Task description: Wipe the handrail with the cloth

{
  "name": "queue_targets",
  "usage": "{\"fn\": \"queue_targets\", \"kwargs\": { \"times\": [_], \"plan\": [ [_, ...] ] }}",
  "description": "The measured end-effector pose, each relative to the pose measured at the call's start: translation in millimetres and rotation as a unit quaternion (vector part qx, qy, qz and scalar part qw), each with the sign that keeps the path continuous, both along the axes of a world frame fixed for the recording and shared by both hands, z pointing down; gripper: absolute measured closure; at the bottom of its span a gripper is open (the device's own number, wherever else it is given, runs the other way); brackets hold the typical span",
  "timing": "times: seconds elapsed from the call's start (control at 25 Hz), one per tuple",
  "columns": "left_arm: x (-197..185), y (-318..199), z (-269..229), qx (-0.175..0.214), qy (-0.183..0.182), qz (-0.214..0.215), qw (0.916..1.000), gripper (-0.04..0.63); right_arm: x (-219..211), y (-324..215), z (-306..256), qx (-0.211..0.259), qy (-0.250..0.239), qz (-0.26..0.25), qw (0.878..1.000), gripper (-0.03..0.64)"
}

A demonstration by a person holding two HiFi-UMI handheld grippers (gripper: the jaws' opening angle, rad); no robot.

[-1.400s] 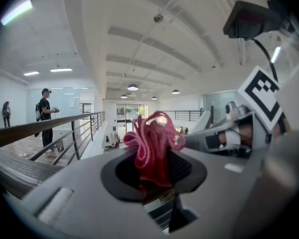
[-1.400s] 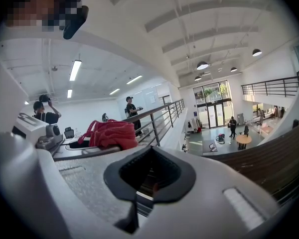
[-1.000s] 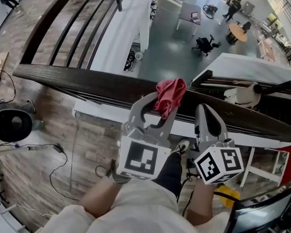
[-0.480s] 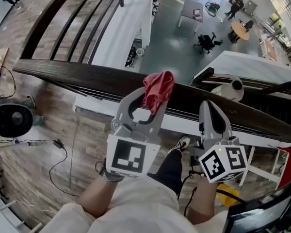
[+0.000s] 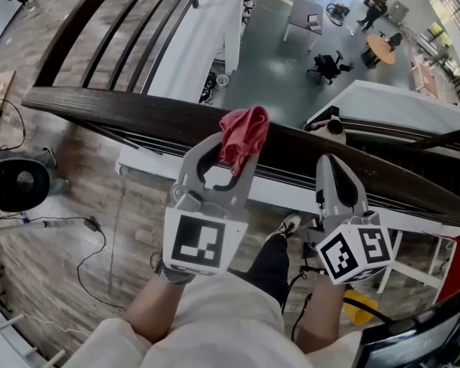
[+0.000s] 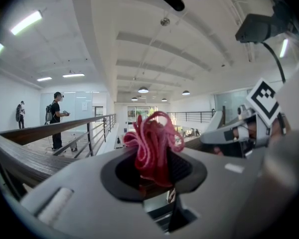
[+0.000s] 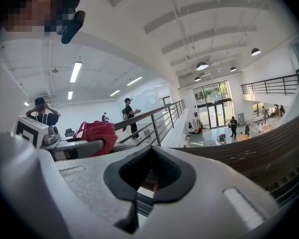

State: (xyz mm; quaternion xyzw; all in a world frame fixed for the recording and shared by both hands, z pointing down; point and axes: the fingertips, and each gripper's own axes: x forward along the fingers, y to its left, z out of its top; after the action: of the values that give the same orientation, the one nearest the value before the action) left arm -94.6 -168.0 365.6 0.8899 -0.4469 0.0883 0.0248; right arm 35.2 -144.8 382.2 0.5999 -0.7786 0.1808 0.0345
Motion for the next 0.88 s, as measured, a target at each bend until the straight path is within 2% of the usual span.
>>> {"fn": "queue_targets", "kwargs": {
  "times": [0.36,0.52,0.68,0.88],
  "plan": [
    [-14.1,4.8,-1.0,0.009,0.004,-0.016,0.9998,0.472,0.8,-1.2,-4.2,0.010,0.003,0.004,1.000,0.614],
    [-17.9,12.9,7.7,0.008,-0.006,-0.015,0.9998,0.472,1.0,-2.0,-4.2,0.014,0.003,0.008,1.000,0.614],
    [-16.5,22.4,18.1,0.007,-0.037,-0.009,0.9993,0.472,-5.7,-1.9,-5.6,0.020,0.002,-0.003,1.000,0.615],
    [-17.6,27.1,27.8,-0.004,-0.040,-0.007,0.9992,0.472,-11.7,-3.4,-8.2,0.023,0.004,-0.005,1.000,0.614]
  ]
}}
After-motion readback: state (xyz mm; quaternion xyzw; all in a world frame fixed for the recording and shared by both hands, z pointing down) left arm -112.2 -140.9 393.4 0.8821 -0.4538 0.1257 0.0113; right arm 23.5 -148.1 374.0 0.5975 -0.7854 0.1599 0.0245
